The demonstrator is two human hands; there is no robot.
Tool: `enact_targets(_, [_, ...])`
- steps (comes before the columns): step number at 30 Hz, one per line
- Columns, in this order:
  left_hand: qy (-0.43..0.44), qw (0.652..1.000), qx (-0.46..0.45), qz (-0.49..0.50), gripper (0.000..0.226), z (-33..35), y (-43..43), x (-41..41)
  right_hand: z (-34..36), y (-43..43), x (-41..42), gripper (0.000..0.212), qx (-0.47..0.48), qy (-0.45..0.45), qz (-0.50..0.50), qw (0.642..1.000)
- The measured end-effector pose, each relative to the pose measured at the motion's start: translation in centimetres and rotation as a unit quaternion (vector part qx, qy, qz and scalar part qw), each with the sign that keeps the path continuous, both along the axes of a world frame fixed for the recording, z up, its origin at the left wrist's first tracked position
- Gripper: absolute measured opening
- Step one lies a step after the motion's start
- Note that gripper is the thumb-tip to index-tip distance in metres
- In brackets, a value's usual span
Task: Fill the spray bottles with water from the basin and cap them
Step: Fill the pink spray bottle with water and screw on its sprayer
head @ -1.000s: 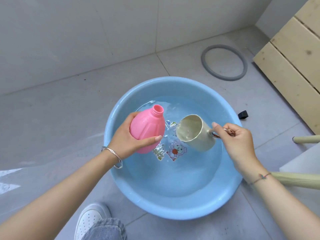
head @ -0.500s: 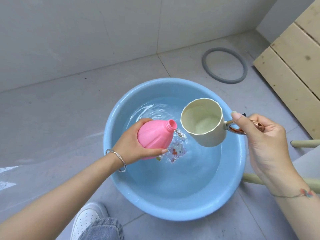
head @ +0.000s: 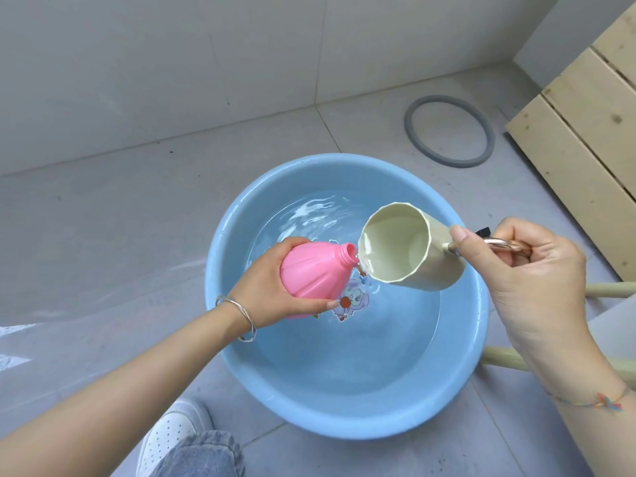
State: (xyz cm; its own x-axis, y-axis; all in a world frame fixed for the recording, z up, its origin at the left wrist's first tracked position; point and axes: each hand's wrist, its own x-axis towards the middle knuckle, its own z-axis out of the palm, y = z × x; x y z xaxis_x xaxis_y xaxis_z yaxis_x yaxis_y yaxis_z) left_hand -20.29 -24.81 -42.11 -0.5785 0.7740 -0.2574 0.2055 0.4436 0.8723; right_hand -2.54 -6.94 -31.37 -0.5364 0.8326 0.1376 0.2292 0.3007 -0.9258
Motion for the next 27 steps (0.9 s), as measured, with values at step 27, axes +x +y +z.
enact_targets(27, [0.002,0.999,-0.036,-0.002,0.088,-0.5,-0.2,0.4,1.1,-0.4,-0.2,0.045,0.191,-0.023,0.046,0.98])
